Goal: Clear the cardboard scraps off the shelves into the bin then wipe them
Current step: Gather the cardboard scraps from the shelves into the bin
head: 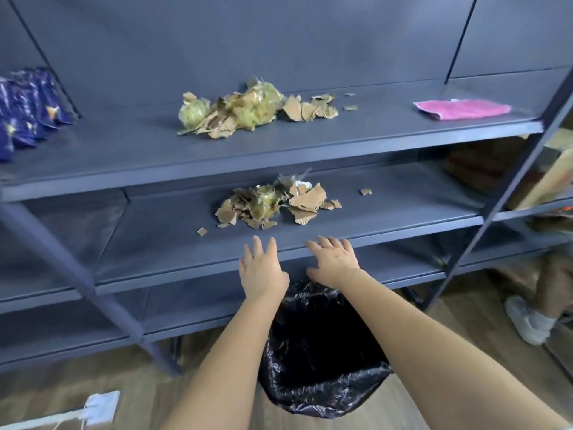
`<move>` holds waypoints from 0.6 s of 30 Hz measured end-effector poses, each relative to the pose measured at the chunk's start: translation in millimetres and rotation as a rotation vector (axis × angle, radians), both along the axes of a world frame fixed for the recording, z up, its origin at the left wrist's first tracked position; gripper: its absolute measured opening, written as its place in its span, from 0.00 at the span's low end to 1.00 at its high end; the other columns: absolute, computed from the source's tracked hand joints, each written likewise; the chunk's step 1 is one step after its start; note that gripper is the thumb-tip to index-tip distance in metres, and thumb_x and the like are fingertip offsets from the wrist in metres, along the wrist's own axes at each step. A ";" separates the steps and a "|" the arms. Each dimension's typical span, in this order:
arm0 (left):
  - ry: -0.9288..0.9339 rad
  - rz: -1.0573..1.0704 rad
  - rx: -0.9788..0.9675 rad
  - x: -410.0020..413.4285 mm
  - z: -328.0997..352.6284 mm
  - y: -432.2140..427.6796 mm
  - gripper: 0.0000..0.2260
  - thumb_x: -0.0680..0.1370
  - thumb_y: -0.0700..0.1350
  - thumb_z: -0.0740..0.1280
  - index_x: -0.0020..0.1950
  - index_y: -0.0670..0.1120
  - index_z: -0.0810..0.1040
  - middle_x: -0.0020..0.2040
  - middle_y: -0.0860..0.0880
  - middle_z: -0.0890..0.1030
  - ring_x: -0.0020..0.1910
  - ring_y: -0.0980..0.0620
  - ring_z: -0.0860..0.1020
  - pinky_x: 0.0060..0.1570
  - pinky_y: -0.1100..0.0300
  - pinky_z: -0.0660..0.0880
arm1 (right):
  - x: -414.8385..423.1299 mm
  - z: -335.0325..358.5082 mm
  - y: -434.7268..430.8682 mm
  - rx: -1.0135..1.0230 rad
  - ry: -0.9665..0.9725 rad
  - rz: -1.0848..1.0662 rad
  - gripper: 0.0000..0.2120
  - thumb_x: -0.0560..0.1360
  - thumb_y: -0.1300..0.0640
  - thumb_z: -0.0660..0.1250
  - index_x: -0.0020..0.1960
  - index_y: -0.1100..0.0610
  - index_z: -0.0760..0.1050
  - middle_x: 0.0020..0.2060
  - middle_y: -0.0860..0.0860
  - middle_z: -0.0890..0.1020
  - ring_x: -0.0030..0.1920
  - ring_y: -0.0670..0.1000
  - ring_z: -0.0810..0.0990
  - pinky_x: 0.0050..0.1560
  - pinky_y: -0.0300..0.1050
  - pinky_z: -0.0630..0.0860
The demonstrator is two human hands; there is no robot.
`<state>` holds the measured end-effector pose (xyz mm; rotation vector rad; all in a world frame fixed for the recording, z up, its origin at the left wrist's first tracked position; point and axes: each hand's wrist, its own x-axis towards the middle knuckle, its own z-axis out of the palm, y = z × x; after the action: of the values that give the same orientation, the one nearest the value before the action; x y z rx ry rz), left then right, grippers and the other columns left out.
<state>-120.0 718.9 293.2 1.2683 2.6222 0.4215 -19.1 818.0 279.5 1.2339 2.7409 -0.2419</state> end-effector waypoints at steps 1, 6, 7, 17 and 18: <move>0.008 0.005 0.015 -1.2 7.0 5.0 0.31 0.77 0.40 0.62 0.76 0.50 0.50 0.78 0.45 0.46 0.76 0.42 0.46 0.74 0.49 0.50 | -1.3 8.0 7.7 0.011 0.011 0.004 0.31 0.76 0.44 0.59 0.75 0.49 0.52 0.76 0.54 0.56 0.75 0.58 0.53 0.75 0.56 0.47; 0.072 0.014 0.071 -6.2 35.4 29.4 0.29 0.76 0.41 0.63 0.75 0.48 0.54 0.77 0.44 0.49 0.76 0.43 0.49 0.73 0.49 0.52 | -3.0 39.5 41.8 0.041 0.089 0.016 0.31 0.75 0.45 0.60 0.74 0.49 0.54 0.74 0.53 0.61 0.73 0.57 0.58 0.73 0.53 0.53; 0.082 0.026 0.080 -7.3 40.9 35.6 0.29 0.76 0.41 0.63 0.74 0.48 0.54 0.77 0.44 0.51 0.76 0.43 0.50 0.73 0.49 0.53 | -4.4 45.6 48.6 0.049 0.093 0.020 0.30 0.75 0.45 0.60 0.74 0.49 0.55 0.72 0.53 0.63 0.72 0.58 0.60 0.72 0.52 0.55; 0.264 0.058 0.181 -4.2 92.4 92.1 0.20 0.76 0.40 0.62 0.68 0.43 0.65 0.71 0.44 0.64 0.69 0.44 0.63 0.65 0.52 0.63 | -17.4 106.3 93.4 0.175 0.294 0.091 0.21 0.75 0.47 0.58 0.65 0.55 0.67 0.61 0.55 0.75 0.63 0.58 0.71 0.62 0.50 0.66; 0.279 0.066 0.188 -6.4 96.3 95.9 0.19 0.76 0.39 0.61 0.67 0.43 0.65 0.70 0.44 0.65 0.68 0.44 0.64 0.64 0.52 0.64 | -17.5 111.4 97.2 0.200 0.339 0.091 0.18 0.75 0.48 0.58 0.61 0.56 0.69 0.58 0.55 0.77 0.60 0.57 0.73 0.58 0.49 0.67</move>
<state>-126.4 814.8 389.5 1.3908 2.9221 0.5495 -36.6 915.2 391.0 1.2061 3.1716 -0.1854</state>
